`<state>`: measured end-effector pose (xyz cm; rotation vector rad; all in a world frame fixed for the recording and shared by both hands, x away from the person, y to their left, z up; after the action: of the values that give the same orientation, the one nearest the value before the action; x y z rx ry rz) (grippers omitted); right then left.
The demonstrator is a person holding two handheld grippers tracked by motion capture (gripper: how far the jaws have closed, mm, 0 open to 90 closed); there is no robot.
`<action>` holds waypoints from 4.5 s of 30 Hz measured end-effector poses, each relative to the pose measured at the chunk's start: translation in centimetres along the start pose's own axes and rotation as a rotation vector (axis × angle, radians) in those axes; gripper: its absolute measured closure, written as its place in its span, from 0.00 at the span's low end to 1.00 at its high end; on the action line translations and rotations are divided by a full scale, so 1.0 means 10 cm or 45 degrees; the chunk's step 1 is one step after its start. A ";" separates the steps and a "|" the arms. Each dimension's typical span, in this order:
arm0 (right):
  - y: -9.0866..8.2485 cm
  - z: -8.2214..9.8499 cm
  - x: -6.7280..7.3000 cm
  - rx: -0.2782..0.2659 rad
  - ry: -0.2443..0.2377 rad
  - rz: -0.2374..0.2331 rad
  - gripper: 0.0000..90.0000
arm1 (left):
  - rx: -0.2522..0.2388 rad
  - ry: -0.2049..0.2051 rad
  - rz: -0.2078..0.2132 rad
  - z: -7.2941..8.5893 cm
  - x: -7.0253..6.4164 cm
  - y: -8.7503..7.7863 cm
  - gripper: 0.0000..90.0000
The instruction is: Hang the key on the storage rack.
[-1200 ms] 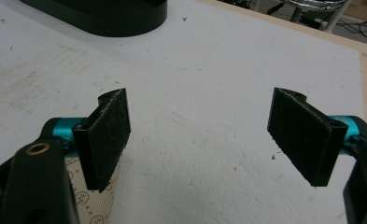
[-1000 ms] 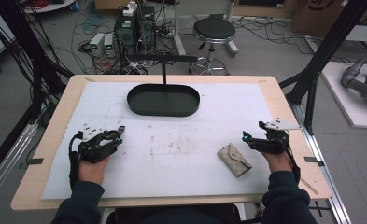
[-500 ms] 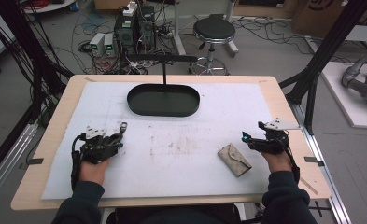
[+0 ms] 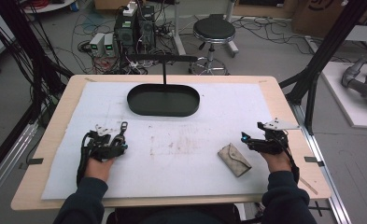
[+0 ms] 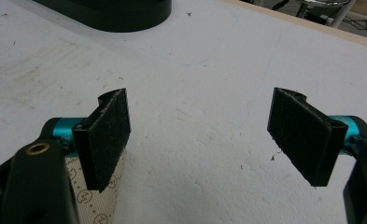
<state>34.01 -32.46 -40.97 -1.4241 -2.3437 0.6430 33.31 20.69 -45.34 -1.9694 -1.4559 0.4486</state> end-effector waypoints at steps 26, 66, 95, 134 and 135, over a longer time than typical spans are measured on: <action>0.00 0.00 -0.01 0.002 0.002 0.000 0.24 | -0.170 -0.017 0.085 -0.19 0.06 -0.17 0.55; 0.03 0.00 -0.04 0.001 0.026 -0.010 0.24 | -0.471 -0.051 0.124 -1.84 0.28 -0.21 0.54; 0.00 0.06 -0.09 0.004 0.042 -0.012 0.24 | -0.530 -0.141 0.078 -2.35 0.51 0.09 0.54; -0.01 0.06 -0.08 -0.002 0.034 -0.017 0.24 | -0.379 -0.140 0.091 -1.73 0.40 0.55 0.43; -0.01 0.06 -0.07 0.001 0.036 -0.017 0.24 | -0.397 -0.141 0.094 -1.71 0.39 0.52 0.40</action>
<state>33.95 -33.27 -41.43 -1.4073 -2.3286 0.6160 48.82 18.43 -35.83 -2.2799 -1.6052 0.3858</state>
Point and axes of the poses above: each handheld gripper's, and its own axes: y roughly forward along the jaws, z roughly out of its underside, x roughly to its left, the point moved 1 cm from there along y, roughly forward along the jaws, and after that the axes turned 7 degrees about y, right-handed, at the moved point
